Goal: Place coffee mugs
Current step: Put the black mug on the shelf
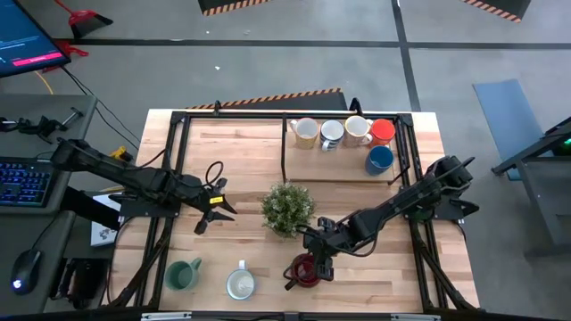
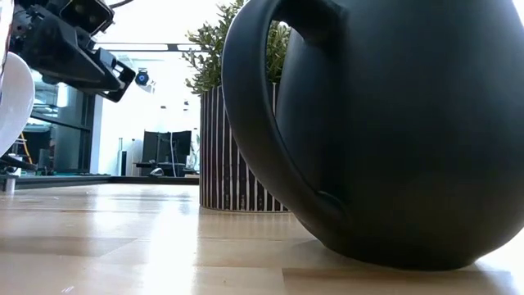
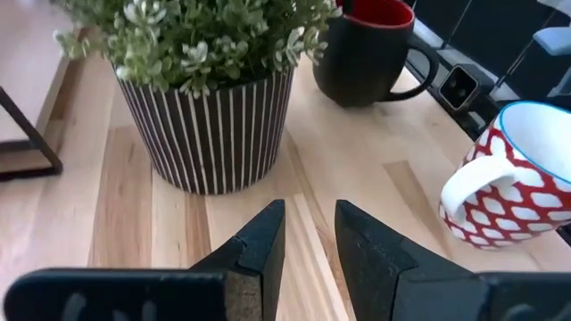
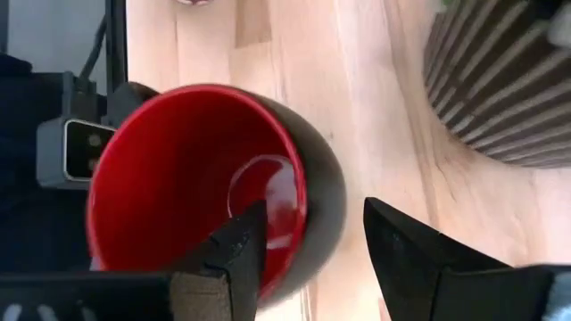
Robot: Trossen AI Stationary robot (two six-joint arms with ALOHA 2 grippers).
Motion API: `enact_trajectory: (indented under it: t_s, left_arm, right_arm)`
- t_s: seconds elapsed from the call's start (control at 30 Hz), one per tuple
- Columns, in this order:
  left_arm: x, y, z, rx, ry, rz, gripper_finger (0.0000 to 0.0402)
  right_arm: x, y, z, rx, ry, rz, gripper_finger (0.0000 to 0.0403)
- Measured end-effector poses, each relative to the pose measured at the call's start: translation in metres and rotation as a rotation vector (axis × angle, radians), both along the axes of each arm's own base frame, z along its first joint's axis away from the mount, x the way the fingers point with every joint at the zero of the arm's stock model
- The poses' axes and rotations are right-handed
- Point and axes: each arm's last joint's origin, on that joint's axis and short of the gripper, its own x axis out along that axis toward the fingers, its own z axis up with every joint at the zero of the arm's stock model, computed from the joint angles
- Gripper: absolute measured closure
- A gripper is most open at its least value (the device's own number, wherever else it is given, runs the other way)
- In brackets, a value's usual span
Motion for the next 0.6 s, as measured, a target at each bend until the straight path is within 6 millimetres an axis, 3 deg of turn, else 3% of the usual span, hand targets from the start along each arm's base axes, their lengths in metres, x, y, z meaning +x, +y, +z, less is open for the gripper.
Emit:
enact_trajectory:
  t_s: [0.23, 0.6]
  left_arm:
    - [0.004, -0.001, -0.004, 0.014, 0.018, -0.005, 0.0312]
    - [0.007, -0.002, -0.004, 0.010, 0.002, -0.005, 0.0312]
  right_arm:
    - [0.006, 0.003, -0.019, -0.007, 0.046, -0.020, 0.0236]
    - [0.008, 0.001, -0.019, 0.063, 0.062, -0.094, 0.0236]
